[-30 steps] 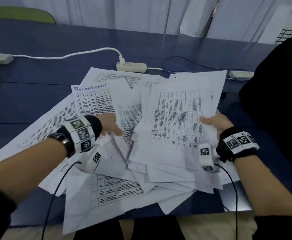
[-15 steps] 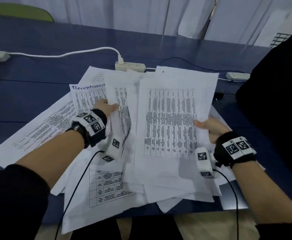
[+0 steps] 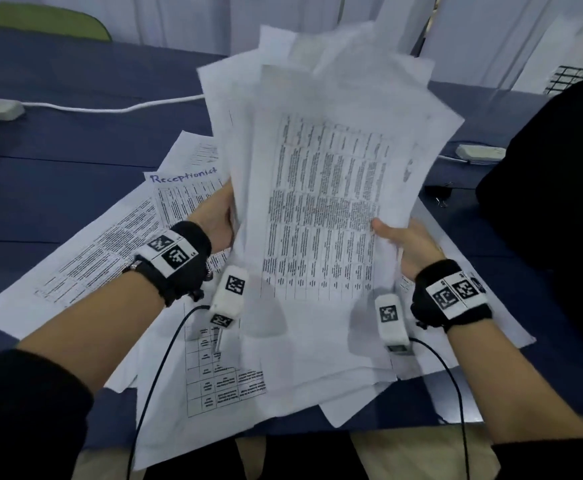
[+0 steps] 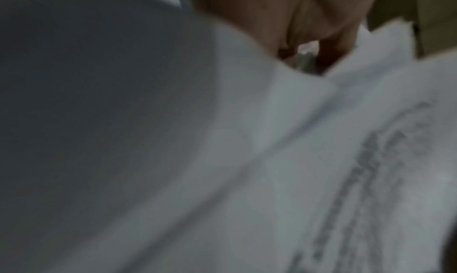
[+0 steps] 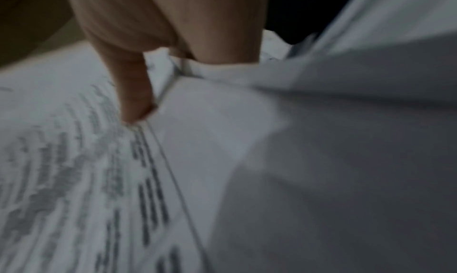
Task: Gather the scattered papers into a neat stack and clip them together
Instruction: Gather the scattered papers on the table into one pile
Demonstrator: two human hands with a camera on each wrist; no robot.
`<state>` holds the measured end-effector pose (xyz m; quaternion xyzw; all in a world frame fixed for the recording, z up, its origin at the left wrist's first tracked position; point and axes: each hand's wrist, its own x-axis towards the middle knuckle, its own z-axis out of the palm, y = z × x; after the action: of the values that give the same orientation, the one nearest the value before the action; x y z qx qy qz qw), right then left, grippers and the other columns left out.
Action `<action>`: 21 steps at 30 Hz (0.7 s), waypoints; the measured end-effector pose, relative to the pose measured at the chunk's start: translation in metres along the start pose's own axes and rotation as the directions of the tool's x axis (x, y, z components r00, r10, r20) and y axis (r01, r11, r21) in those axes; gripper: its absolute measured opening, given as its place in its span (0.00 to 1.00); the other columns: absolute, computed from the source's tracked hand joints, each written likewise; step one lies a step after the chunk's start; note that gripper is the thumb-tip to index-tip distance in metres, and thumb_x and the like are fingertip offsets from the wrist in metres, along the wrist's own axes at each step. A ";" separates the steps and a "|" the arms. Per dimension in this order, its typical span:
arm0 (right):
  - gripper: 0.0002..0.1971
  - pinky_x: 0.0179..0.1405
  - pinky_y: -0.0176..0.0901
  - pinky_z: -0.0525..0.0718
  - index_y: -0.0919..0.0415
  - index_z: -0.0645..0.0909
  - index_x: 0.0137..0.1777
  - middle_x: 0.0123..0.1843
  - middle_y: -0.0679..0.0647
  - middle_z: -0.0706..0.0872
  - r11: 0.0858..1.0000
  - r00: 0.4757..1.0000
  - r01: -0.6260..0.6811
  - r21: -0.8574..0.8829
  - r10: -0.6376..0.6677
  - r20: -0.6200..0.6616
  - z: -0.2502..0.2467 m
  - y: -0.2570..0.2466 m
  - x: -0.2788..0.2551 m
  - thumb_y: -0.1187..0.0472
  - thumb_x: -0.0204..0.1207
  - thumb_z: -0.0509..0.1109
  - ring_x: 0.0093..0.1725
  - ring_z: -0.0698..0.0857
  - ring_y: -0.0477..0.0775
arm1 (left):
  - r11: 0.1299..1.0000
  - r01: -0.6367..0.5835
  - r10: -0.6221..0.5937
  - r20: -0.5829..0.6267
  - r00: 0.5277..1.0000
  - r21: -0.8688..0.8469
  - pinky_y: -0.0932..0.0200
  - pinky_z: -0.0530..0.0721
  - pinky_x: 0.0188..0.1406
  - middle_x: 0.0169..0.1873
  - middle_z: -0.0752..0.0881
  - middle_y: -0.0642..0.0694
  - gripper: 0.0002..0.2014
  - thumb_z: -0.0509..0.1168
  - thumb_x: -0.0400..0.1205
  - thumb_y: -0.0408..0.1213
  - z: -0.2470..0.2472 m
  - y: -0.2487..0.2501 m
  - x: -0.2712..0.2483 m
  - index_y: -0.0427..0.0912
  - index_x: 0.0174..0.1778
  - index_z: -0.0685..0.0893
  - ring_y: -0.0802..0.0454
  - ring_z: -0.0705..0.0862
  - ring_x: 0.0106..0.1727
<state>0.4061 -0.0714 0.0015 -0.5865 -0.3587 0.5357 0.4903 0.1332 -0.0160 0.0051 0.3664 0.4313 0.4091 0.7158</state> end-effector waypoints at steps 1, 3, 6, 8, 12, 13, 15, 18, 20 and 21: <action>0.21 0.59 0.32 0.83 0.66 0.74 0.67 0.59 0.52 0.83 0.998 1.000 0.018 -0.066 -0.018 0.005 0.004 0.000 0.002 0.67 0.74 0.70 0.56 0.82 0.50 | 0.998 0.009 -0.009 -0.006 1.000 0.060 0.63 0.87 0.27 0.30 0.90 0.48 0.20 0.50 0.87 0.45 0.004 0.000 0.001 0.44 0.42 0.85 0.55 0.89 0.28; 0.26 0.50 0.21 0.80 0.64 0.66 0.72 0.62 0.51 0.78 0.986 0.999 0.035 -0.162 -0.040 -0.029 0.003 -0.002 0.005 0.71 0.75 0.68 0.54 0.80 0.46 | 0.984 0.031 -0.026 -0.030 0.999 0.174 0.67 0.82 0.22 0.25 0.84 0.48 0.20 0.50 0.87 0.42 0.014 0.005 -0.004 0.43 0.33 0.81 0.56 0.84 0.21; 0.34 0.64 0.49 0.79 0.67 0.61 0.75 0.68 0.61 0.79 0.967 0.990 0.020 -0.253 -0.054 -0.128 -0.010 -0.005 0.014 0.77 0.71 0.70 0.62 0.80 0.57 | 0.858 0.094 0.028 -0.229 0.973 0.505 0.57 0.82 0.47 0.49 0.81 0.47 0.14 0.59 0.84 0.44 0.003 0.017 0.001 0.40 0.60 0.79 0.50 0.80 0.49; 0.30 0.62 0.48 0.77 0.71 0.67 0.74 0.68 0.64 0.79 0.906 0.988 -0.038 -0.421 -0.029 -0.150 -0.022 -0.007 0.015 0.77 0.71 0.70 0.66 0.80 0.61 | 0.645 0.234 0.134 -0.409 0.902 0.728 0.48 0.73 0.69 0.70 0.73 0.41 0.28 0.66 0.79 0.43 -0.021 0.024 0.008 0.39 0.74 0.69 0.43 0.72 0.70; 0.24 0.50 0.39 0.69 0.72 0.72 0.71 0.59 0.62 0.80 0.692 0.967 -0.084 -0.717 -0.118 -0.227 -0.041 -0.008 0.010 0.78 0.73 0.64 0.58 0.77 0.56 | 0.326 0.541 0.156 -0.609 0.778 0.775 0.38 0.55 0.79 0.80 0.54 0.30 0.43 0.70 0.75 0.46 -0.057 0.020 0.013 0.38 0.81 0.54 0.31 0.52 0.82; 0.23 0.48 0.40 0.68 0.72 0.73 0.70 0.56 0.63 0.80 0.659 0.965 -0.096 -0.746 -0.121 -0.231 -0.042 -0.008 0.010 0.77 0.73 0.63 0.56 0.76 0.57 | 0.343 0.573 0.139 -0.644 0.752 0.744 0.37 0.56 0.78 0.80 0.52 0.29 0.46 0.71 0.75 0.46 -0.059 0.018 0.014 0.38 0.81 0.51 0.31 0.51 0.81; 0.21 0.51 0.45 0.74 0.73 0.74 0.67 0.59 0.68 0.82 0.628 0.973 -0.117 -0.770 -0.081 -0.214 -0.040 -0.005 0.015 0.77 0.73 0.62 0.60 0.80 0.64 | 0.402 0.601 0.121 -0.691 0.713 0.691 0.37 0.60 0.77 0.79 0.52 0.28 0.49 0.73 0.73 0.46 -0.061 0.015 0.016 0.39 0.82 0.48 0.30 0.55 0.80; 0.21 0.63 0.50 0.76 0.72 0.75 0.65 0.63 0.68 0.82 0.647 0.989 -0.103 -0.755 -0.017 -0.149 -0.036 0.002 0.025 0.78 0.71 0.63 0.66 0.79 0.66 | 0.517 0.587 0.082 -0.719 0.691 0.623 0.38 0.64 0.78 0.79 0.54 0.28 0.51 0.73 0.73 0.42 -0.061 0.015 0.020 0.38 0.82 0.44 0.30 0.59 0.80; 0.19 0.57 0.44 0.75 0.71 0.75 0.64 0.61 0.64 0.82 0.634 0.991 -0.102 -0.767 -0.006 -0.136 -0.031 0.004 0.028 0.77 0.72 0.62 0.63 0.80 0.61 | 0.571 0.554 0.068 -0.707 0.704 0.606 0.37 0.66 0.76 0.79 0.58 0.28 0.53 0.73 0.73 0.38 -0.058 0.017 0.023 0.36 0.82 0.40 0.31 0.61 0.79; 0.19 0.54 0.42 0.75 0.71 0.75 0.65 0.62 0.65 0.82 0.630 0.991 -0.105 -0.769 0.003 -0.132 -0.029 0.006 0.030 0.76 0.72 0.62 0.62 0.80 0.61 | 0.585 0.535 0.064 -0.692 0.719 0.610 0.39 0.66 0.76 0.79 0.60 0.28 0.52 0.73 0.74 0.36 -0.054 0.017 0.024 0.35 0.82 0.38 0.32 0.63 0.79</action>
<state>0.4394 -0.0502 -0.0140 -0.7812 -0.5063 0.3088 0.1952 0.0865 0.0213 -0.0072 0.4065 0.8310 0.1732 0.3380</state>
